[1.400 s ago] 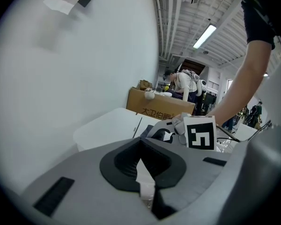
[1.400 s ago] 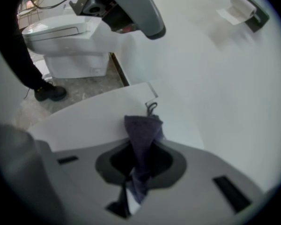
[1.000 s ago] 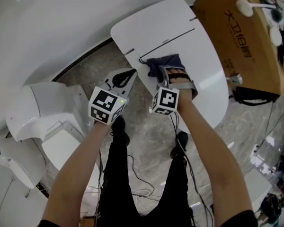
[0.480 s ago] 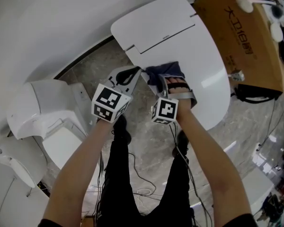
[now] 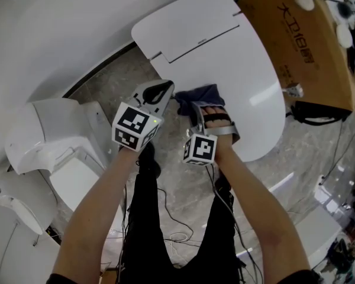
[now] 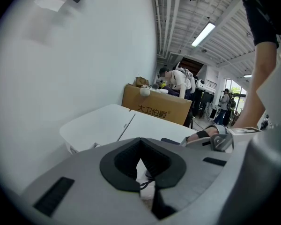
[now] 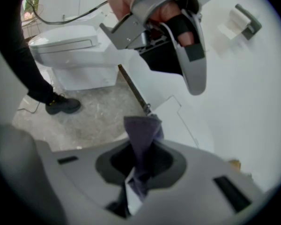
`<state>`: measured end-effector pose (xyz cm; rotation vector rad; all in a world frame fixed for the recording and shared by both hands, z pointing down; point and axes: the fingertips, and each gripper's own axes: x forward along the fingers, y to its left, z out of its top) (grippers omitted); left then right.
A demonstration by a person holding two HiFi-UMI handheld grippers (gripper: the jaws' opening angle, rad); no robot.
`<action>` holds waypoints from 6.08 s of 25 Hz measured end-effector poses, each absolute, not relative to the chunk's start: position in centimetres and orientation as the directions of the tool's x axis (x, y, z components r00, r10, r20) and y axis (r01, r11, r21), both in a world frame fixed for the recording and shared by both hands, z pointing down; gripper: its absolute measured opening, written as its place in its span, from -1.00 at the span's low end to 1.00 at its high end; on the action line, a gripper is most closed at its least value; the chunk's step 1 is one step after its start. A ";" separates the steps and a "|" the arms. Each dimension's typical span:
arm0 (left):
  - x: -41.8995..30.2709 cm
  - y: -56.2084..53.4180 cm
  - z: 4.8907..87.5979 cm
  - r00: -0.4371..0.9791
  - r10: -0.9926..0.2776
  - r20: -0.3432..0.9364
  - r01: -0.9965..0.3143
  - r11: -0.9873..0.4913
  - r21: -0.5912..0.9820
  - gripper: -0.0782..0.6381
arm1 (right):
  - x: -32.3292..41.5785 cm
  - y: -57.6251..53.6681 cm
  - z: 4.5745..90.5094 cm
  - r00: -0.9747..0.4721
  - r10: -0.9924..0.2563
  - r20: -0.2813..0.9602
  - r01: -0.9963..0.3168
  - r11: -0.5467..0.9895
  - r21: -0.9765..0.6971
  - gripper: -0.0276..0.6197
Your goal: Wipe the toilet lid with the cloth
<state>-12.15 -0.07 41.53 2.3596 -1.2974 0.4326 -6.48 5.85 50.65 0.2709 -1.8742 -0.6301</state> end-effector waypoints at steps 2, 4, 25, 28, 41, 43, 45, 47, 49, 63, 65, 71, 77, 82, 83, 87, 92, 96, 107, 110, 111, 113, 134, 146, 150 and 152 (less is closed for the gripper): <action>-11.9 -0.2 41.5 0.524 -0.720 0.455 -0.849 -0.487 0.205 -0.73 | -6.2 6.3 50.7 -0.390 -0.463 0.796 0.100 0.838 0.537 -0.72; -11.9 -0.4 41.5 0.525 -0.718 0.457 -0.848 -0.489 0.206 -0.73 | -6.1 6.6 50.7 -0.388 -0.457 0.800 0.099 0.843 0.529 -0.72; -11.1 -2.6 41.5 0.553 -0.691 0.466 -0.828 -0.518 0.215 -0.73 | 0.6 -17.2 46.2 -0.239 -0.653 0.718 0.027 0.735 0.678 -0.72; -11.2 -2.8 41.3 0.555 -0.690 0.465 -0.826 -0.523 0.211 -0.73 | 0.8 -19.8 46.5 -0.217 -0.658 0.721 0.078 0.724 0.685 -0.72; -10.9 -2.4 41.2 0.568 -0.683 0.459 -0.818 -0.529 0.224 -0.73 | 0.9 -19.8 49.4 -0.164 -0.588 0.792 0.125 0.784 0.608 -0.72; -10.6 -2.1 41.3 0.573 -0.676 0.463 -0.814 -0.536 0.224 -0.73 | 0.7 -19.2 49.8 -0.165 -0.576 0.801 0.130 0.792 0.597 -0.72; -10.4 -1.9 41.5 0.576 -0.671 0.467 -0.811 -0.540 0.224 -0.73 | 0.7 -18.5 50.1 -0.165 -0.565 0.808 0.132 0.800 0.586 -0.72; -10.2 -1.8 41.5 0.578 -0.669 0.467 -0.810 -0.542 0.226 -0.73 | 0.8 -17.8 50.4 -0.163 -0.554 0.816 0.130 0.808 0.575 -0.72; -10.1 -1.7 41.4 0.580 -0.670 0.464 -0.808 -0.544 0.226 -0.73 | 0.9 -17.2 50.7 -0.162 -0.548 0.821 0.129 0.813 0.568 -0.72; -9.0 -0.8 41.5 0.584 -0.655 0.479 -0.797 -0.573 0.189 -0.73 | 1.1 -13.8 51.0 -0.166 -0.536 0.828 0.128 0.821 0.557 -0.72; -9.0 -0.7 41.5 0.581 -0.658 0.479 -0.800 -0.571 0.186 -0.73 | 1.2 -13.4 51.0 -0.167 -0.535 0.828 0.121 0.822 0.556 -0.72; -8.6 -0.3 41.7 0.579 -0.653 0.489 -0.799 -0.574 0.179 -0.73 | 1.5 -11.7 51.0 -0.176 -0.536 0.826 0.110 0.823 0.558 -0.72; -8.2 -0.6 41.8 0.581 -0.653 0.485 -0.797 -0.577 0.178 -0.73 | 1.9 -10.5 50.9 -0.181 -0.541 0.821 0.100 0.821 0.563 -0.72; -8.2 -0.7 42.0 0.573 -0.656 0.491 -0.804 -0.566 0.182 -0.73 | 2.0 -9.5 51.0 -0.176 -0.547 0.818 0.080 0.821 0.566 -0.72; -8.1 -0.7 42.0 0.573 -0.656 0.491 -0.804 -0.566 0.181 -0.73 | 2.1 -9.3 51.1 -0.175 -0.547 0.819 0.080 0.821 0.565 -0.72; -7.9 -0.8 42.1 0.579 -0.656 0.484 -0.801 -0.569 0.188 -0.73 | 2.3 -8.5 51.1 -0.167 -0.542 0.824 0.081 0.825 0.559 -0.72; -7.6 -0.6 41.9 0.576 -0.659 0.483 -0.805 -0.559 0.197 -0.73 | 2.4 -7.2 51.1 -0.169 -0.533 0.829 0.086 0.830 0.551 -0.72; -7.7 -0.6 42.1 0.575 -0.658 0.486 -0.806 -0.558 0.198 -0.73 | 2.6 -6.4 51.1 -0.174 -0.538 0.824 0.080 0.827 0.557 -0.72; -7.2 0.2 42.5 0.572 -0.652 0.498 -0.809 -0.548 0.213 -0.73 | 3.2 -3.5 51.2 -0.171 -0.544 0.822 0.069 0.825 0.561 -0.72; -6.8 0.2 42.5 0.571 -0.652 0.499 -0.810 -0.546 0.213 -0.73 | 3.4 -2.7 51.2 -0.166 -0.540 0.825 0.069 0.828 0.556 -0.72; -6.6 0.2 42.4 0.573 -0.652 0.498 -0.809 -0.548 0.214 -0.73 | 3.5 -2.4 51.2 -0.166 -0.539 0.826 0.068 0.829 0.555 -0.72; -6.4 0.2 42.3 0.574 -0.653 0.493 -0.808 -0.547 0.217 -0.73 | 3.6 -1.9 51.2 -0.166 -0.539 0.826 0.066 0.829 0.555 -0.72; -4.9 0.7 43.2 0.587 -0.641 0.494 -0.800 -0.550 0.238 -0.73 | 4.0 5.9 51.3 -0.205 -0.487 0.849 0.012 0.866 0.500 -0.72; -4.1 0.8 43.1 0.592 -0.636 0.494 -0.796 -0.557 0.237 -0.73 | 4.2 10.6 51.4 -0.225 -0.437 0.871 0.010 0.893 0.451 -0.72; -3.9 1.2 43.3 0.596 -0.633 0.494 -0.794 -0.558 0.242 -0.73 | 4.1 11.8 51.2 -0.235 -0.440 0.867 0.049 0.885 0.463 -0.72; -4.0 1.2 43.3 0.596 -0.631 0.496 -0.793 -0.559 0.241 -0.73 | 4.1 12.1 51.2 -0.240 -0.433 0.869 0.064 0.886 0.459 -0.72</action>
